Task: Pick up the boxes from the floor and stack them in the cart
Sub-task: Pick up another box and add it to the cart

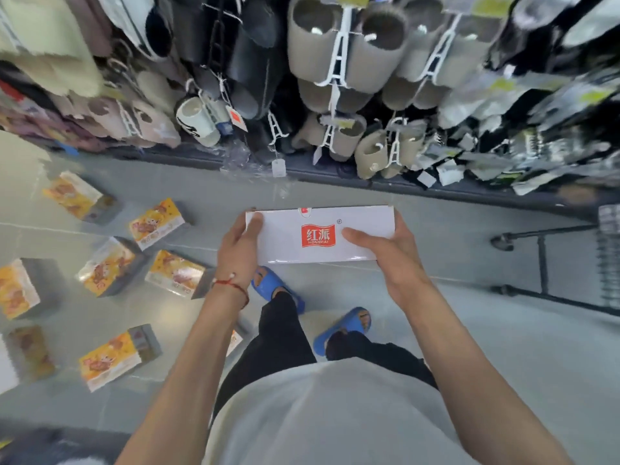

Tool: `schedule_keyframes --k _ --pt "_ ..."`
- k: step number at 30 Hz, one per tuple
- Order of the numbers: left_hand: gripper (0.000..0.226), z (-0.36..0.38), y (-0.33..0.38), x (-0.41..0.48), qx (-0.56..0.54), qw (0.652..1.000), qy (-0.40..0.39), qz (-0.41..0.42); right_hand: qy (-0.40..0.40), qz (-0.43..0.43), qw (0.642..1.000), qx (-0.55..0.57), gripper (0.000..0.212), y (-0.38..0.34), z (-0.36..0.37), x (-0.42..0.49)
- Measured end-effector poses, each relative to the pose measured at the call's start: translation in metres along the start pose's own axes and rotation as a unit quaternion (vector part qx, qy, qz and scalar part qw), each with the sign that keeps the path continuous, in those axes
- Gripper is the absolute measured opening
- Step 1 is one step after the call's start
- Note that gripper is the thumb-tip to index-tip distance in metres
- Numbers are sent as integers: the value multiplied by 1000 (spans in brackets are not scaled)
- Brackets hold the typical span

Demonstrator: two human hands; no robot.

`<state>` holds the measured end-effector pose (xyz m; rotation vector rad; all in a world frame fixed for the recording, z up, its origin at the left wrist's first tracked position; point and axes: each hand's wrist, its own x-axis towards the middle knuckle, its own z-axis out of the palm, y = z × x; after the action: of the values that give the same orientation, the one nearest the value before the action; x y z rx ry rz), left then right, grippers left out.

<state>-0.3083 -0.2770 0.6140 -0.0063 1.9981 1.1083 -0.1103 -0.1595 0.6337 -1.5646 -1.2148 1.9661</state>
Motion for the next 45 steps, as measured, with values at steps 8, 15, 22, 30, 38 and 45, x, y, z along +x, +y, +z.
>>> schedule_keyframes --k 8,15,22,30,38,45 --pt "14 121 2 -62 85 985 -132 79 135 -26 986 91 58 27 -131 -53" --pt "75 207 19 -82 222 934 -236 151 237 -30 954 183 56 48 -199 -83" --pt "39 295 49 -83 283 877 -331 203 328 -37 915 233 36 44 -238 -83" --pt "16 382 91 -95 344 784 -452 252 437 -43 848 297 42 28 -264 -79" --pt "21 471 108 -133 365 716 -532 266 529 -70 768 354 40 18 -314 -80" --pt "26 570 106 -187 378 682 -553 294 577 -96 724 367 35 14 -408 -78"
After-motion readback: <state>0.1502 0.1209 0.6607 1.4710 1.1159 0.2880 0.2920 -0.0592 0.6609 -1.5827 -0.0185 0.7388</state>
